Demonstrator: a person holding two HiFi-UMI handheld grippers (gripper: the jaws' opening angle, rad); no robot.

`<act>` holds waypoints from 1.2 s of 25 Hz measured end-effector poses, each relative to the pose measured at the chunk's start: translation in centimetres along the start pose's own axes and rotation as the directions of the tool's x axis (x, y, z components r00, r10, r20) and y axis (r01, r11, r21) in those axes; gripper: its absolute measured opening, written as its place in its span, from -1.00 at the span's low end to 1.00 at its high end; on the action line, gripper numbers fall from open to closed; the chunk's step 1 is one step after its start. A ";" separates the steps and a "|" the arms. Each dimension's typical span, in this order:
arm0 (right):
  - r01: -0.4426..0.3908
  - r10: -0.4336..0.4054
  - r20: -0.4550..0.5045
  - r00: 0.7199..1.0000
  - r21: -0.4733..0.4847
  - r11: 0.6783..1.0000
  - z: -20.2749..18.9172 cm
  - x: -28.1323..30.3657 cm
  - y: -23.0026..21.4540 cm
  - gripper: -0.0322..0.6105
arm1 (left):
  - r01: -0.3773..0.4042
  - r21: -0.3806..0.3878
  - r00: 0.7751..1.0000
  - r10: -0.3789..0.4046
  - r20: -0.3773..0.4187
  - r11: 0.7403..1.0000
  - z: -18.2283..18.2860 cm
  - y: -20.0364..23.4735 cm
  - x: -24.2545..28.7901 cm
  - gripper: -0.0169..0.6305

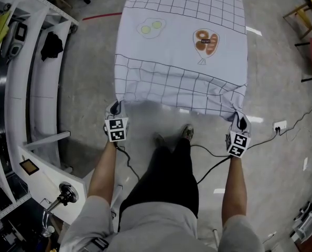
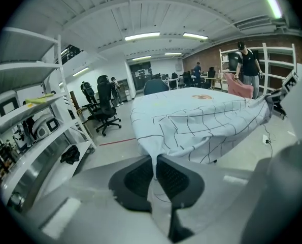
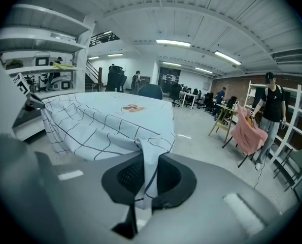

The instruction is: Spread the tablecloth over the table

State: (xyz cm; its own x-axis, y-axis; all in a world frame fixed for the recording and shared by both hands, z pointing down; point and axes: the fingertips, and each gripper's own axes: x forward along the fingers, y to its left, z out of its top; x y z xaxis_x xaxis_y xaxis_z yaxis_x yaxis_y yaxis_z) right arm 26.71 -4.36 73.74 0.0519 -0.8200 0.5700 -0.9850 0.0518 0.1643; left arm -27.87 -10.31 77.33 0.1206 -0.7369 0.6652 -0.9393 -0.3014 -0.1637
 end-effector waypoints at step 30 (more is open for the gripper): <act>-0.043 0.053 -0.130 0.990 0.079 0.996 -1.5 -1.5 0.7 0.01 | 0.175 -0.019 0.977 -0.171 0.130 0.984 8.2 -13.7 -3.5 -0.68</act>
State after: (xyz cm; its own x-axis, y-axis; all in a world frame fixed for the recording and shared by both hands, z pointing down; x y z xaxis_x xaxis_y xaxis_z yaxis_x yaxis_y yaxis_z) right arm 26.21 -2.19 74.23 0.0205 -0.7348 0.6780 -0.9963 0.0418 0.0754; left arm -12.83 -8.53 71.25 0.3198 -0.7470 0.5829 -0.9097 -0.4141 -0.0315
